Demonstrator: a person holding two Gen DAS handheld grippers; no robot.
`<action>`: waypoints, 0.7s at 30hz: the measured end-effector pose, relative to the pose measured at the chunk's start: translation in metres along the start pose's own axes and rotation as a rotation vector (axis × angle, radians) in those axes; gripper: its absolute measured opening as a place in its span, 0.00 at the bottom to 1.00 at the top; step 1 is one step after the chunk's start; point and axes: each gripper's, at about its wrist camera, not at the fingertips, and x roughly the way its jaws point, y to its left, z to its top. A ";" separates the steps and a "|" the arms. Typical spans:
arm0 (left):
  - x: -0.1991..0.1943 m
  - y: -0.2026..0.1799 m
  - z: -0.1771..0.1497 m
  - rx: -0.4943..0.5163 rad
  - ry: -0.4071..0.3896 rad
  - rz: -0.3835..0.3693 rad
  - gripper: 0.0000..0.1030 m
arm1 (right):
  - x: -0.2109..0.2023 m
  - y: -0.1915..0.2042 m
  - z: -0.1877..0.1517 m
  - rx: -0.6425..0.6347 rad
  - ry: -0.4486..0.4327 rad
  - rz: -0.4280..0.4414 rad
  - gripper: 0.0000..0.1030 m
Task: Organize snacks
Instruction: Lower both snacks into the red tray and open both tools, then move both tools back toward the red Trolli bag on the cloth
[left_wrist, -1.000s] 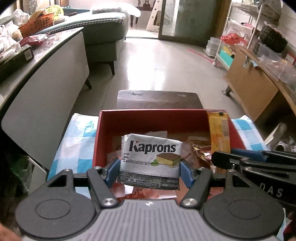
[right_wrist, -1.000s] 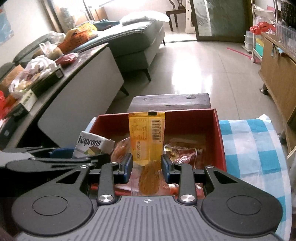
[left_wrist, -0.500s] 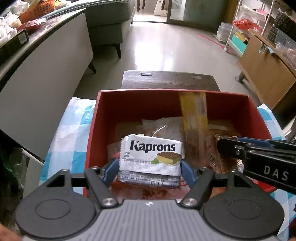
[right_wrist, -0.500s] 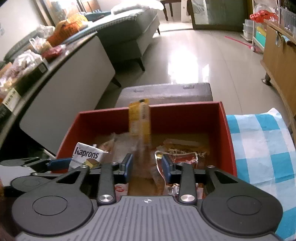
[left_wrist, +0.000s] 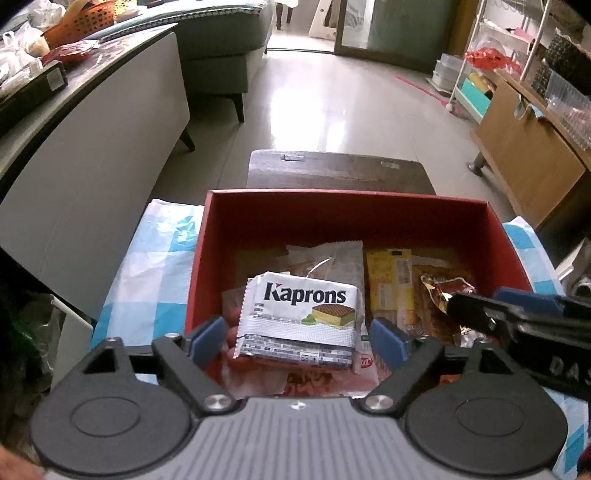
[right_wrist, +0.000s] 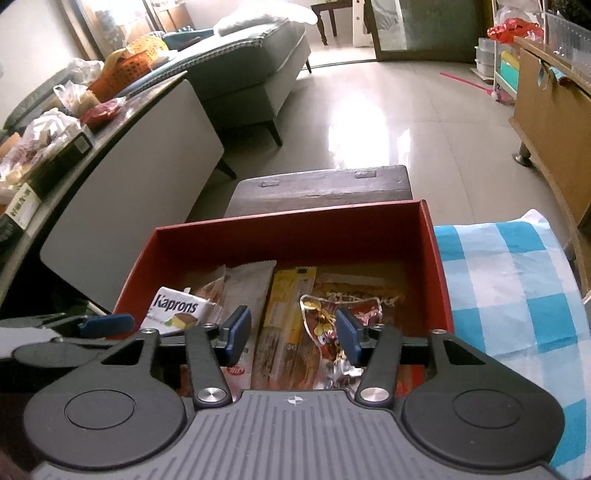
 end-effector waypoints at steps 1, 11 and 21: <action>-0.001 0.001 0.000 -0.004 0.000 -0.001 0.80 | -0.003 0.001 -0.001 -0.001 -0.002 0.000 0.61; -0.022 0.001 -0.019 0.010 0.011 -0.035 0.80 | -0.031 -0.002 -0.014 -0.006 -0.012 -0.017 0.70; -0.063 -0.009 -0.081 0.064 0.064 -0.139 0.80 | -0.065 -0.017 -0.061 0.013 0.037 -0.061 0.71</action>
